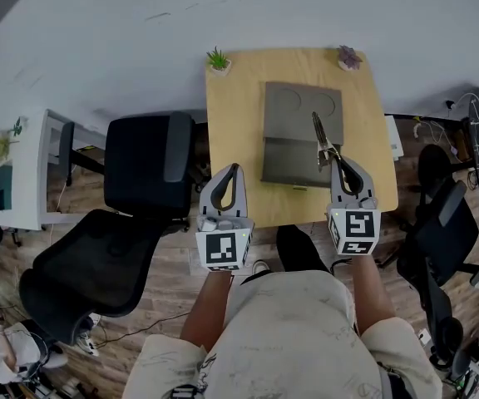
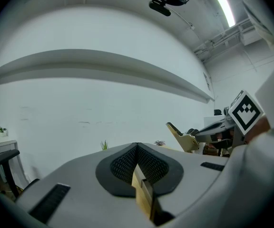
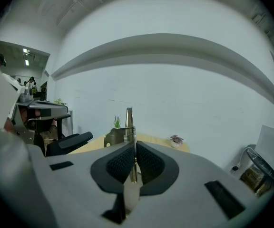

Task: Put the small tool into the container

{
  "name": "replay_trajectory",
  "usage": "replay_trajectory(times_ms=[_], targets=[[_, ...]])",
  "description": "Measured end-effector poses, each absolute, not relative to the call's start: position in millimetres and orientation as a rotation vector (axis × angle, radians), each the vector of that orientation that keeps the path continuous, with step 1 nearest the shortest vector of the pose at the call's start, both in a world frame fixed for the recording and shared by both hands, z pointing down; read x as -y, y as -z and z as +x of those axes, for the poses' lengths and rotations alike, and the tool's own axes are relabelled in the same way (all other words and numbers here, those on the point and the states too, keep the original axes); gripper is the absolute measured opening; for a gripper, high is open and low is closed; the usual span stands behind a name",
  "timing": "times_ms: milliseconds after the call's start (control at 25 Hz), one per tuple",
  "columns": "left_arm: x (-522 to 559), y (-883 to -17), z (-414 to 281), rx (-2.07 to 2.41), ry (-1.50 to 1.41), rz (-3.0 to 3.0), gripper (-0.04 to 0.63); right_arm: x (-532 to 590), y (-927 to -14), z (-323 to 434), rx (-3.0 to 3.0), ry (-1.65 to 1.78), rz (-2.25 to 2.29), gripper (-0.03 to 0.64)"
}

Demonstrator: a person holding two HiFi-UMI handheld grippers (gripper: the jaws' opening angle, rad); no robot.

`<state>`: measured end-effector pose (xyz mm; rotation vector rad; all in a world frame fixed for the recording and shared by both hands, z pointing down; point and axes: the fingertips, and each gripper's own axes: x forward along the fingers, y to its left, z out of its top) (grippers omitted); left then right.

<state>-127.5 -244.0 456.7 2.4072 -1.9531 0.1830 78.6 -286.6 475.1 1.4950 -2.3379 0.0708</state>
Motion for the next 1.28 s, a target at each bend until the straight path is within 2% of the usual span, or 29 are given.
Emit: replay_trajectory(times_ms=[1280], targets=[[237.8, -500.0, -140.3, 1.967, -0.235, 2.297, 0.005, 294.8, -549.2, 49.4, 2.165, 0.048, 1.152, 0.020]])
